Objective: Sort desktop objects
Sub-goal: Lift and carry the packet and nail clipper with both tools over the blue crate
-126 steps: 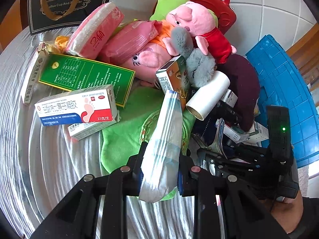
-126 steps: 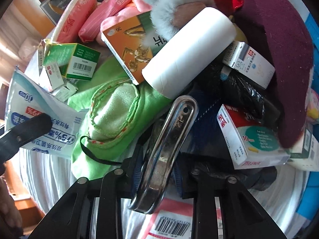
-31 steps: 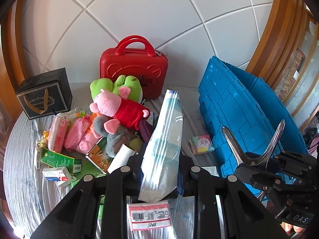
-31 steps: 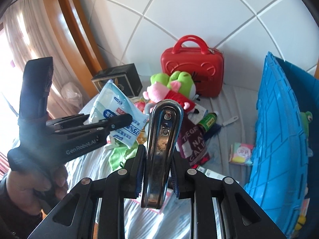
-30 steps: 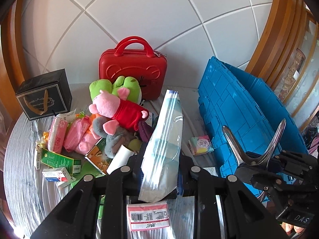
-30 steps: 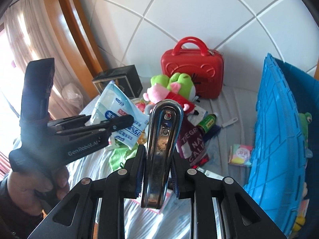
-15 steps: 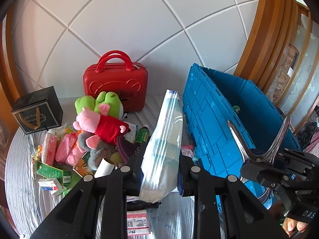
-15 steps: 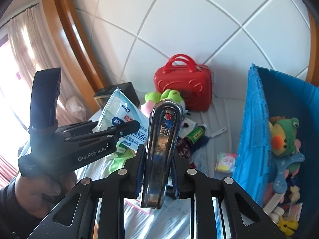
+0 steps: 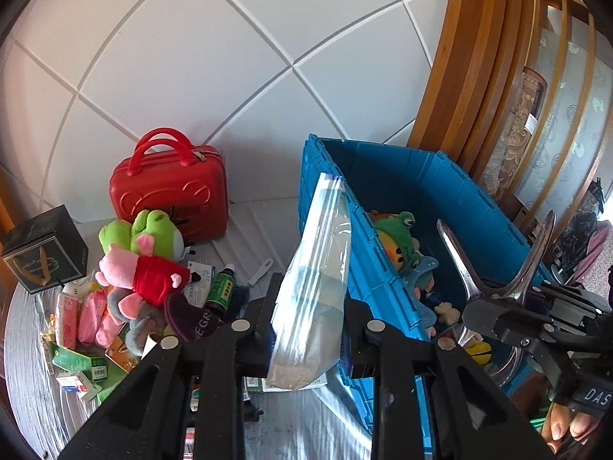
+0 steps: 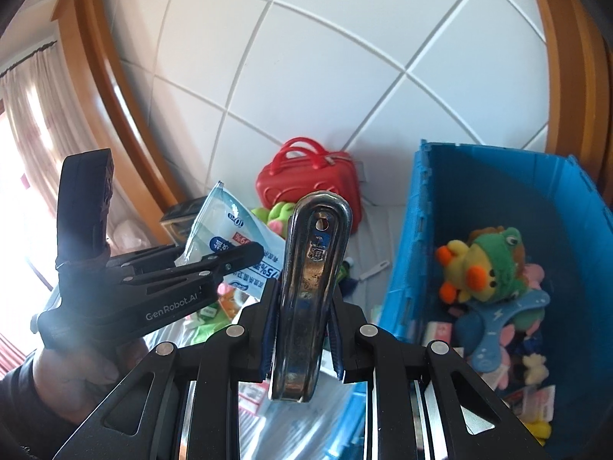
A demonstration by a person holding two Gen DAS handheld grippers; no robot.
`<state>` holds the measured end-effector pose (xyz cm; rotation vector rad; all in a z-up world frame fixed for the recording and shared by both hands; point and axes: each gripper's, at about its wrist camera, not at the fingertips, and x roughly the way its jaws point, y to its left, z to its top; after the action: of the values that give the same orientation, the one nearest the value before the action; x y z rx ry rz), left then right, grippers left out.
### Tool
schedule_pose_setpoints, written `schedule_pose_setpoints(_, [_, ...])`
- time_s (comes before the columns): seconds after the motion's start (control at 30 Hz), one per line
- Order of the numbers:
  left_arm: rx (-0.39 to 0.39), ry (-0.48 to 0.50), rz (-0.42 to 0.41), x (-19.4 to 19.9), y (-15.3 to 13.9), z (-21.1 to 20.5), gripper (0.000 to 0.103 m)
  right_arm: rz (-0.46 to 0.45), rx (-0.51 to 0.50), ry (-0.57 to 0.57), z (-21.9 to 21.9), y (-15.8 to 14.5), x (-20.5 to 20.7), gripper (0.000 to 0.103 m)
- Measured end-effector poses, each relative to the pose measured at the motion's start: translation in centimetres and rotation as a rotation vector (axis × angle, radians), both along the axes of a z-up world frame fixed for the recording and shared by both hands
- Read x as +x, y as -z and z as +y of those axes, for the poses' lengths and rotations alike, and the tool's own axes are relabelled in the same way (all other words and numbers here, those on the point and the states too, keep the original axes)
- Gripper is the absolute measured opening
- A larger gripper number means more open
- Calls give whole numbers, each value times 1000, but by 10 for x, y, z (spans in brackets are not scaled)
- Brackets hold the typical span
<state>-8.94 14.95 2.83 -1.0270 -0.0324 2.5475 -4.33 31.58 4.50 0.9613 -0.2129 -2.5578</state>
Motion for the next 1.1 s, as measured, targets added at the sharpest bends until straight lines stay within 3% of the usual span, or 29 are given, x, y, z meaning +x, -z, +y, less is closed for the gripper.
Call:
schedule_pose_setpoints(0.5, [-27, 138, 19, -5, -18, 103, 24, 1, -5, 153, 96, -5, 5, 23])
schedule_pose_setpoints(1.1, [-55, 276, -7, -17, -11, 186, 24, -75, 34, 342, 179, 14, 5, 23])
